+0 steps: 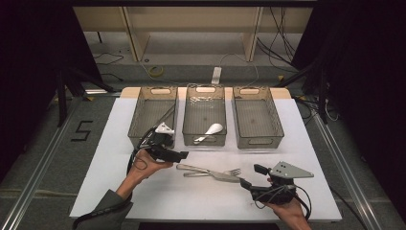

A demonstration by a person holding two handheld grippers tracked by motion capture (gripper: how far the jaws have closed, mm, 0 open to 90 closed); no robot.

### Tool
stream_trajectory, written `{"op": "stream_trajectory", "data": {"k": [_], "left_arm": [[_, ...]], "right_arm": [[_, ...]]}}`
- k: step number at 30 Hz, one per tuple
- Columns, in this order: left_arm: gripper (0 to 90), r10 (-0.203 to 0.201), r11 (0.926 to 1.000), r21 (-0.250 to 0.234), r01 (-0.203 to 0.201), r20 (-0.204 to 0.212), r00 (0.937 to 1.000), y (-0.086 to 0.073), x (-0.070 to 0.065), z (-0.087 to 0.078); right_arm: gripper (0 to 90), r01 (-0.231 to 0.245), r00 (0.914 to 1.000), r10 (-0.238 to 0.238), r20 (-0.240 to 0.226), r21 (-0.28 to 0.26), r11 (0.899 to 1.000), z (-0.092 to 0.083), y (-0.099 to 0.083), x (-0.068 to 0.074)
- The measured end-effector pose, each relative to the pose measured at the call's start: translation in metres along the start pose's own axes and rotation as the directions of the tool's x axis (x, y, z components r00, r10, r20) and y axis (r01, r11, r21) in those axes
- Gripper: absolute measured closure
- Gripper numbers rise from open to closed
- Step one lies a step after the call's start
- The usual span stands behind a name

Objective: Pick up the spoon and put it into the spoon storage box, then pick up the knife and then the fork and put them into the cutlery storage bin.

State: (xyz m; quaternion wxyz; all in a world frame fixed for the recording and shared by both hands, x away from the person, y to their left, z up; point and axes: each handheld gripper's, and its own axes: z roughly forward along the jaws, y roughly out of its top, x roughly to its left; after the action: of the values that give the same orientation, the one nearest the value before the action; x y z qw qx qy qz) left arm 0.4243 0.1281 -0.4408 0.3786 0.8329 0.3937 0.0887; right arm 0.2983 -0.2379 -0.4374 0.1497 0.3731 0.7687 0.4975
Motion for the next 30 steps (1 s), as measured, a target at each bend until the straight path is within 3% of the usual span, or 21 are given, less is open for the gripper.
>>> {"op": "stream_trajectory", "data": {"k": [5,11,20,23,30], "left_arm": [[28.3,0.019,0.9997,0.016,-0.019,-0.003,0.9998,-0.002,0.001,0.001],[52.1,0.056,0.9973,0.047,-0.055,-0.020,0.9982,-0.004,0.000,0.006],[82.8,0.070,0.9925,0.100,-0.070,0.005,0.9976,-0.009,0.004,0.017],[88.4,0.062,0.9916,0.113,-0.063,0.018,0.9979,-0.011,0.005,0.023],[89.0,0.076,0.9795,0.184,-0.081,0.034,0.9965,-0.015,0.002,0.038]], "right_arm": [[26.5,0.007,1.0000,-0.007,-0.002,0.000,1.000,0.001,0.000,0.001],[26.5,0.006,1.0000,-0.006,-0.004,0.005,1.000,0.001,0.000,0.000],[26.5,0.011,0.9999,-0.011,0.001,0.009,1.000,0.002,0.001,0.002],[26.5,0.016,0.9999,-0.016,0.001,0.012,1.000,0.003,0.001,0.003],[26.5,0.022,0.9998,-0.022,0.002,0.013,1.000,0.003,0.001,0.004]]}}
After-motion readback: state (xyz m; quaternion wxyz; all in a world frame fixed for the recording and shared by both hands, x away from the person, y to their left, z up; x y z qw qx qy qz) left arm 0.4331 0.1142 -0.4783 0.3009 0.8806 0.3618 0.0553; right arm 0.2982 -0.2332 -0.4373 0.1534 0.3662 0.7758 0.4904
